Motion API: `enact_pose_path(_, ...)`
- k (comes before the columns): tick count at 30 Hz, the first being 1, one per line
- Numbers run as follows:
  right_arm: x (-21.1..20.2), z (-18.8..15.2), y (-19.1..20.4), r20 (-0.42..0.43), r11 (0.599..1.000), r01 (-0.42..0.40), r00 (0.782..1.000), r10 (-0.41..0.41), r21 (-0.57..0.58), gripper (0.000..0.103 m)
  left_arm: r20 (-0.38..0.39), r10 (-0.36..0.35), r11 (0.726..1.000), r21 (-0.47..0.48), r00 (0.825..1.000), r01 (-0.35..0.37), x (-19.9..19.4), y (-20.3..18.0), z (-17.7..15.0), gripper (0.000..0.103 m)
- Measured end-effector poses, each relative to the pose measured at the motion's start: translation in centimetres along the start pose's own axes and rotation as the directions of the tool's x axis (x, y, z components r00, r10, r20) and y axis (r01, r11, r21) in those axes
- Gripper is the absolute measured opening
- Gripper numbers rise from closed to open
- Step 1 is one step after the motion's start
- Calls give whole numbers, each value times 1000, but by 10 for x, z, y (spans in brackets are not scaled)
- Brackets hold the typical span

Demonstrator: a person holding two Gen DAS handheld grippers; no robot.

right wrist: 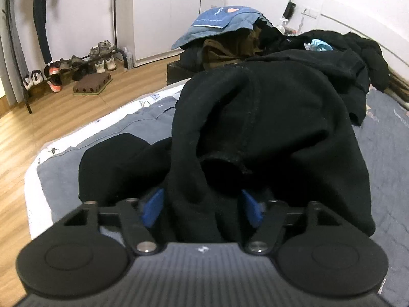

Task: Fold clothes
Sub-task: 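Lower the right tool onto the black garment and close it on the fabric, then lift the gripped black garment with the right tool and drag it across the quilt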

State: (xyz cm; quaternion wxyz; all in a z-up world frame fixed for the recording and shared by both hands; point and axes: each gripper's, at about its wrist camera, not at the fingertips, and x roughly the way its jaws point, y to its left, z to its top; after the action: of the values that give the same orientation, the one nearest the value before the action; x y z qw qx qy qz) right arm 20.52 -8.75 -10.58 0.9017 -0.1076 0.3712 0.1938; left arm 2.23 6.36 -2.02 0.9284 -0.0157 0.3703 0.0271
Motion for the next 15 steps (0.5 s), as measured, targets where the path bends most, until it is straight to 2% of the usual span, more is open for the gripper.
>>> enact_pose_path(1, -2, 0, -2, 3, 1000, -6, 1000, 6, 7, 32, -1, 2, 1000, -4, 1000, -2, -1, 0, -1, 103)
enact_pose_path(3, -8, 0, -7, 13, 999, -29, 999, 29, 33, 24, -2, 6, 1000, -7, 1000, -6, -3, -1, -1, 103)
enact_pose_path(10, -52, -6, -44, 68, 988, -59, 996, 50, 140, 16, 22, 3, 1000, 15, 1000, -4, -17, -13, 2, 103)
enact_pose_path(14, -86, -15, -76, 96, 980, -51, 995, 32, 194, 14, 39, -18, 1000, 14, 999, 17, -26, -27, 4, 103)
enact_pose_path(15, -97, -18, -85, 108, 976, -51, 994, 28, 211, 6, 43, -23, 1000, 21, 999, 23, -28, -32, 3, 103)
